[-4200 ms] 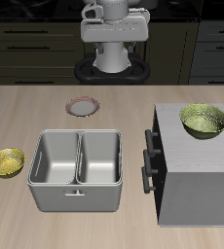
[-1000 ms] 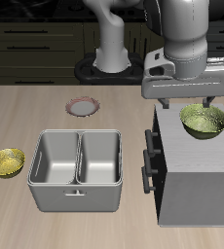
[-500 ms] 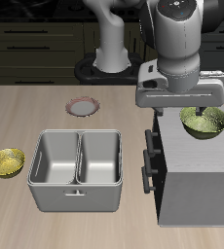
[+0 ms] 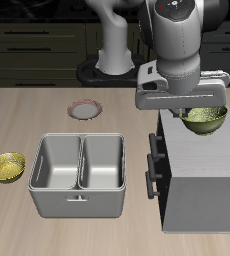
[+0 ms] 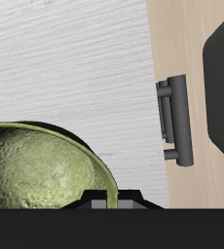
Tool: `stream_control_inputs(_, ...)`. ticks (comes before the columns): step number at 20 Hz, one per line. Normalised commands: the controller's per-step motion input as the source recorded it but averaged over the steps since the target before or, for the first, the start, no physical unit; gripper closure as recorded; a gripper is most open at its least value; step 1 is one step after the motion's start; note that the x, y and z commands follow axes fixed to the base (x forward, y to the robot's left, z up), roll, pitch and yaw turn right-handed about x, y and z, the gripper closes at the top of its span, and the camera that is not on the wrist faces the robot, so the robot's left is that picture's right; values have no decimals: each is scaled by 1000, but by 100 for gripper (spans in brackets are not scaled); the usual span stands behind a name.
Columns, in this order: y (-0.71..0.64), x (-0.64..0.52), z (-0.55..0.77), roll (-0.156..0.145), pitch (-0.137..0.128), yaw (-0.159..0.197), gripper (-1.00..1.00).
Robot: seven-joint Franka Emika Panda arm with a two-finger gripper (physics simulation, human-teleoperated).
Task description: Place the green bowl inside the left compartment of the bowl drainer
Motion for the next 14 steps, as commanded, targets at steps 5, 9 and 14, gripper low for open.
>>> stream_control_inputs(5, -88, -18, 26, -5, -12, 25, 100)
stream_control_inputs(9, -387, -85, 129, -63, -24, 13, 100)
stream_control_inputs(14, -719, -200, 277, -95, -38, 1, 100)
